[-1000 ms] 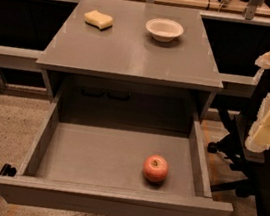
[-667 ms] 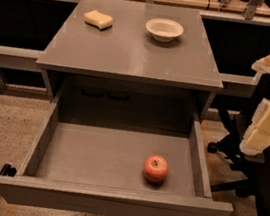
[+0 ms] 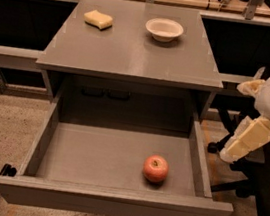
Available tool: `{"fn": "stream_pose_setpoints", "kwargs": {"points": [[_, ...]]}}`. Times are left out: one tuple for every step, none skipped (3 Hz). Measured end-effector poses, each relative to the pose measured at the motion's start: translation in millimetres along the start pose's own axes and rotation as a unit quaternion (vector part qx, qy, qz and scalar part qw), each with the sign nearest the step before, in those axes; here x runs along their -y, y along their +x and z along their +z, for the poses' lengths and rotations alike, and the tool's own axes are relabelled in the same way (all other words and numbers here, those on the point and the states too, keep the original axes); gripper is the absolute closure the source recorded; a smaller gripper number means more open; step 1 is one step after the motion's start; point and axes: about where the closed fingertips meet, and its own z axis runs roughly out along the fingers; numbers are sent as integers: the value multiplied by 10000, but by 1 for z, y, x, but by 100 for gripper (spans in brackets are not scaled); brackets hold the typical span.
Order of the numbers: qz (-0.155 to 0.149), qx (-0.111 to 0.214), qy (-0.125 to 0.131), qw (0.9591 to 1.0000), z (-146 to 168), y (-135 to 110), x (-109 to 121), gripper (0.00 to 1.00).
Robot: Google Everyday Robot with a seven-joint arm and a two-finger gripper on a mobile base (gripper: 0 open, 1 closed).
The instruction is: Pick apple from top drawer and place on counter
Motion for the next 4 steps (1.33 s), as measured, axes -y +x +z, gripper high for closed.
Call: {"fn": "stream_pose_setpoints", "kwargs": {"points": [[27, 67, 9, 10000, 2, -2, 2, 0], [320, 73, 119, 9994, 11, 9, -5, 0], [511, 115, 216, 9984, 41, 27, -13, 0], [854, 372, 152, 9955, 87, 37, -13, 0]]}}
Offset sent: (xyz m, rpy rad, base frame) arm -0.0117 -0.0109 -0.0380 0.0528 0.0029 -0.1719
